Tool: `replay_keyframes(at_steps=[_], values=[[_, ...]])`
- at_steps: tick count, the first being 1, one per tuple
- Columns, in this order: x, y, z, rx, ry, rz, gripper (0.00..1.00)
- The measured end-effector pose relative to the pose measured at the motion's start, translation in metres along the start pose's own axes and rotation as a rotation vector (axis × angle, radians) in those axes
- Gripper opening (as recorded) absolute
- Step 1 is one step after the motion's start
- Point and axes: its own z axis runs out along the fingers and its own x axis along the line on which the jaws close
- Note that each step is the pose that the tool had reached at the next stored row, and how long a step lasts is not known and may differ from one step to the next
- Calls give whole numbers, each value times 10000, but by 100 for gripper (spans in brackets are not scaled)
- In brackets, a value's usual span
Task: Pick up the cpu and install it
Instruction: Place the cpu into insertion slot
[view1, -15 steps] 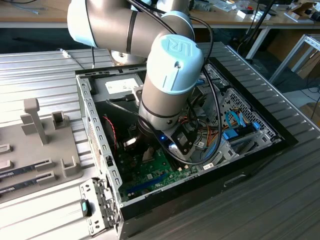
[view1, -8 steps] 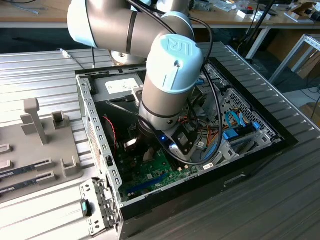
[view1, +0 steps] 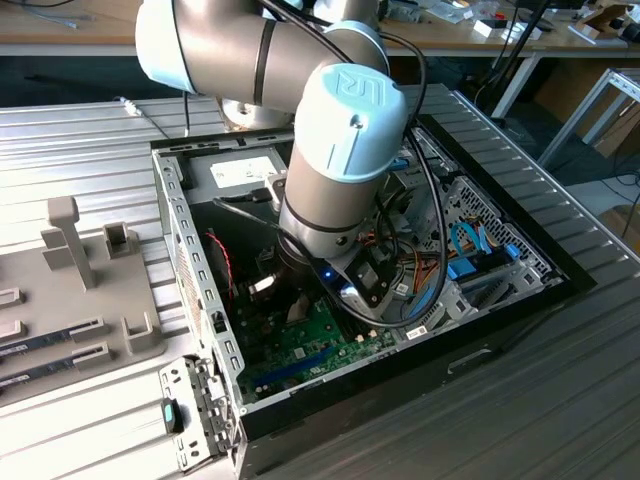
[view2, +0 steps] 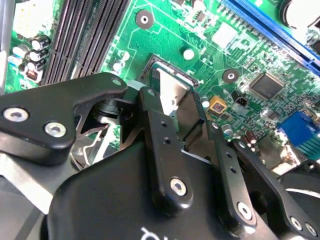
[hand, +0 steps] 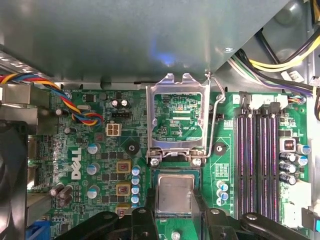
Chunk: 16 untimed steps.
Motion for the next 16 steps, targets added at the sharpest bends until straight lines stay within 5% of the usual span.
replay_keyframes(at_steps=[3, 16], values=[[-38, 15, 3, 0, 65, 2, 41], [-28, 37, 5, 0, 69, 2, 42]])
